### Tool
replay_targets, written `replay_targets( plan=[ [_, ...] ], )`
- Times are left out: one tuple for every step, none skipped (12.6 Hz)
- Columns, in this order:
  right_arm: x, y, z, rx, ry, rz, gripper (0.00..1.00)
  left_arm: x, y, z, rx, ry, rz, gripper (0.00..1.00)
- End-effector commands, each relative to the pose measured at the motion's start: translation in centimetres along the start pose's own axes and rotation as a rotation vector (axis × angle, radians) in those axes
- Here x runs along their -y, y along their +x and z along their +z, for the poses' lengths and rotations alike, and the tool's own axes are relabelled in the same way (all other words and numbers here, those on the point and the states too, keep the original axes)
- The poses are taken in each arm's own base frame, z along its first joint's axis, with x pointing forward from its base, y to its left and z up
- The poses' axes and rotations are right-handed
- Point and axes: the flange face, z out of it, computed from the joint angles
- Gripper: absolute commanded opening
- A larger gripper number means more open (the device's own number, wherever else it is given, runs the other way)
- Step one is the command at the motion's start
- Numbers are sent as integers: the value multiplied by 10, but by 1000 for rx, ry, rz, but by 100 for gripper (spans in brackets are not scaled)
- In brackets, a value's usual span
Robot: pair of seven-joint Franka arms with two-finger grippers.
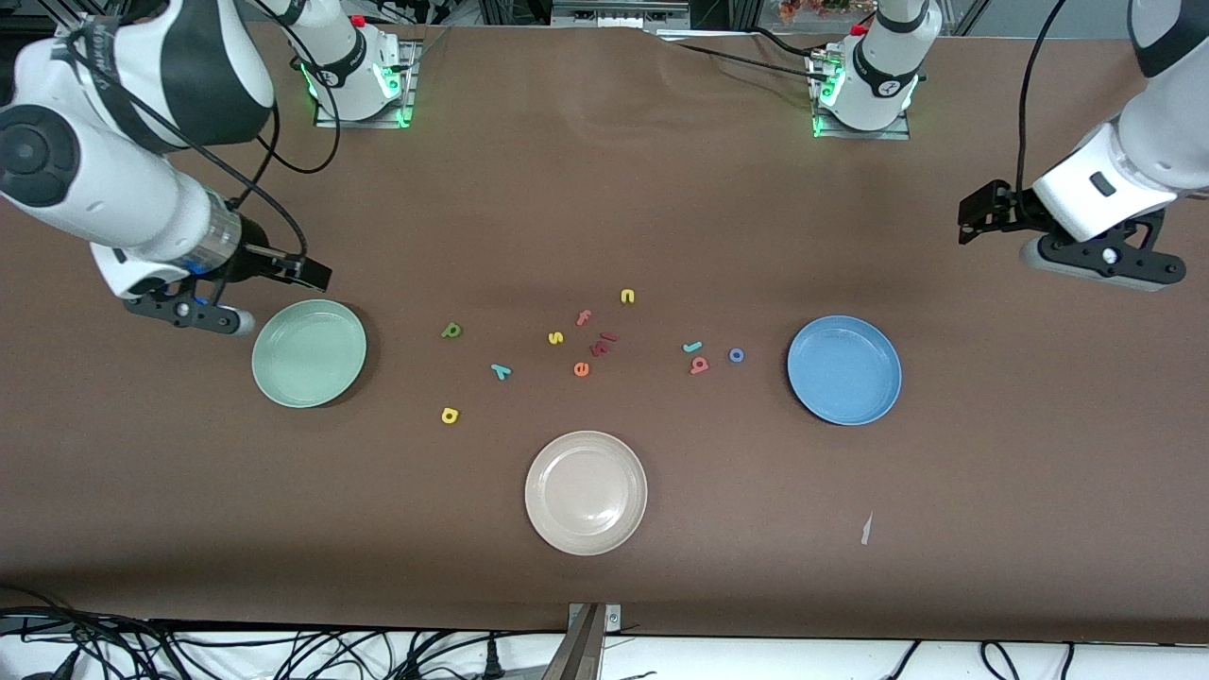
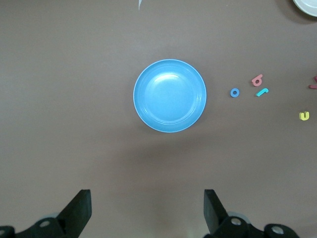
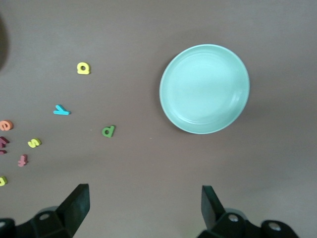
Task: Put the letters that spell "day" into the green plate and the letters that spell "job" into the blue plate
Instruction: 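Reach the right gripper to the green d while the left gripper reaches the teal letter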
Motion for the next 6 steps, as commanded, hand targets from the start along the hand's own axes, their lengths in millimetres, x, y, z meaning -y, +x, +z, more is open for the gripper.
replay_targets(
  plan=[
    [11, 2, 15, 19, 19, 10, 100, -7, 20, 15, 28, -43, 27, 100],
    [15, 3, 21, 24, 15, 10, 100, -12, 32, 27, 40, -101, 15, 100],
    [16, 5, 23, 25, 14, 15, 100, -18, 46, 40, 56, -124, -21, 100],
    [22, 8, 32, 27, 10, 7, 100, -37, 67, 64, 89, -129, -96, 100],
    [31, 10, 39, 17, 12, -4, 100, -46, 82, 80, 69, -120, -144, 100],
    [40, 12, 48, 12, 8, -18, 100, -73, 95, 95, 37, -122, -168, 100]
  ],
)
